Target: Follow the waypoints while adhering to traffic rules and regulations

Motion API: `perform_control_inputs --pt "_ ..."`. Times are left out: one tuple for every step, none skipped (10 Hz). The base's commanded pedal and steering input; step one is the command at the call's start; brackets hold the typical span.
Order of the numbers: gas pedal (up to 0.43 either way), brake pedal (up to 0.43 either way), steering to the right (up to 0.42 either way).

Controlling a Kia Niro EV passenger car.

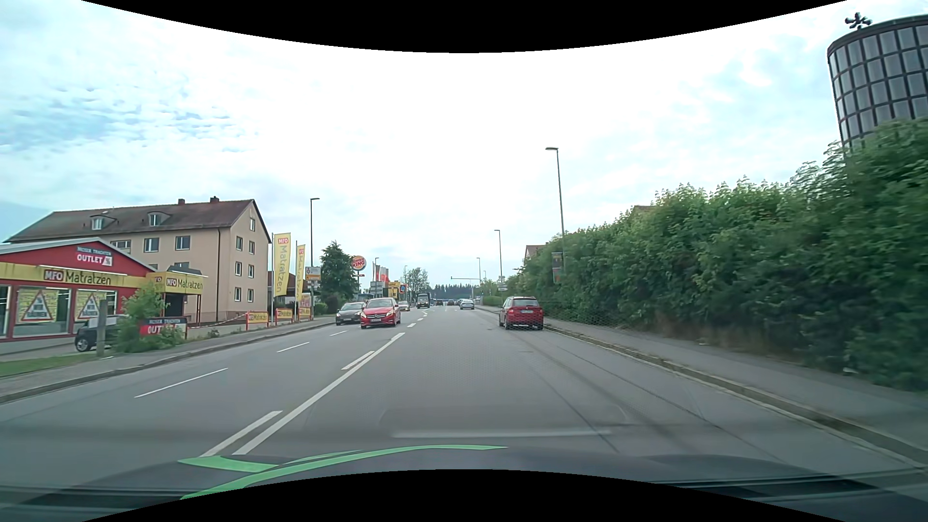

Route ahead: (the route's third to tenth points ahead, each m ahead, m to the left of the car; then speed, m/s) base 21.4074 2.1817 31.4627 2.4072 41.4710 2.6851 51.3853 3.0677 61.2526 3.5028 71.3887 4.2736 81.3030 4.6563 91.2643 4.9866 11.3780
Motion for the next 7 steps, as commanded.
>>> perform_control_inputs --pt "0.098 0.000 -0.011" --pt "0.098 0.000 -0.011" --pt "0.098 0.000 -0.011" --pt "0.110 0.000 -0.011" --pt "0.110 0.000 -0.011" --pt "0.110 0.000 -0.011" --pt "0.110 0.000 -0.011"
